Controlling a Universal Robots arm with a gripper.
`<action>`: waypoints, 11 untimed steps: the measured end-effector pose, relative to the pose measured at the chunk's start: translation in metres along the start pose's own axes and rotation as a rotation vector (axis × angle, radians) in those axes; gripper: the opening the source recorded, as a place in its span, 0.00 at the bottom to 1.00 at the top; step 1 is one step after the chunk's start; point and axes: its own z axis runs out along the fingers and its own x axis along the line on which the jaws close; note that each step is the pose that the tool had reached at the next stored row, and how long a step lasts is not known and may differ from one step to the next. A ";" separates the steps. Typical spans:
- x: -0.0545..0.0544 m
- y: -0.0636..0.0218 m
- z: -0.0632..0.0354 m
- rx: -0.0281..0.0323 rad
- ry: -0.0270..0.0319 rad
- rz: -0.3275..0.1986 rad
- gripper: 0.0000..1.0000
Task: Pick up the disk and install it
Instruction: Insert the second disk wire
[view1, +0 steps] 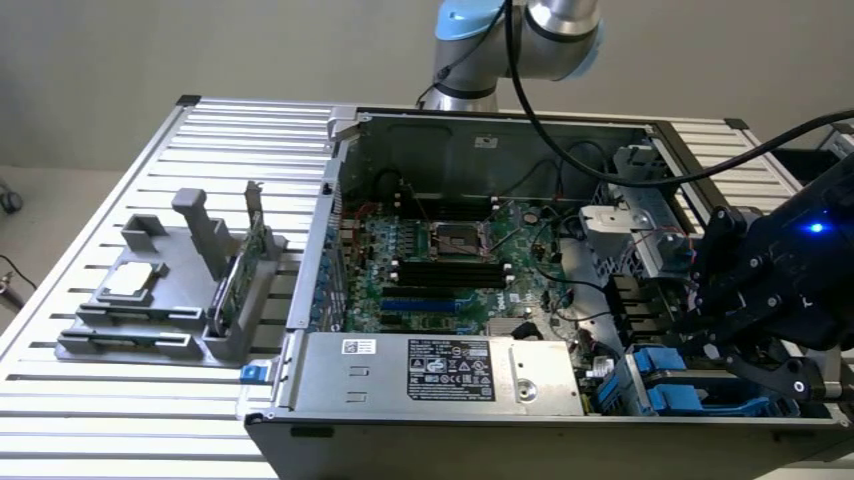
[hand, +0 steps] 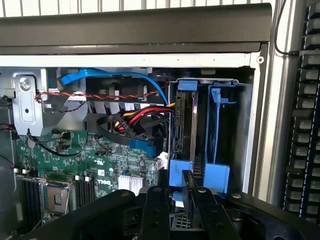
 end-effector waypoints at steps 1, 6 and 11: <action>0.000 0.0000 0.0000 0.0000 0.0000 0.000 0.26; 0.000 0.0000 0.0000 0.0000 -0.0001 0.000 0.26; 0.008 -0.0002 -0.0056 0.0000 -0.0020 0.000 0.26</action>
